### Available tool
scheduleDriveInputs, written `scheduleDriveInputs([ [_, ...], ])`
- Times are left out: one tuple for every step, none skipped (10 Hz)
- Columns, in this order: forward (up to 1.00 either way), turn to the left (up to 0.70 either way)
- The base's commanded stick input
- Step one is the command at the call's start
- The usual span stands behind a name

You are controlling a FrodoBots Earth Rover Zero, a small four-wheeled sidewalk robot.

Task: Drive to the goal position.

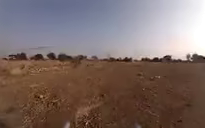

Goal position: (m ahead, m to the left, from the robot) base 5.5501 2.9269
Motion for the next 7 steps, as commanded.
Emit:
scheduleDriveInputs([
  [0.5,-0.21],
  [0.5,-0.04],
  [0.5,-0.02],
  [0.5,0.0],
  [0.5,0.0],
  [0.5,0.0],
  [0.5,0.0],
])
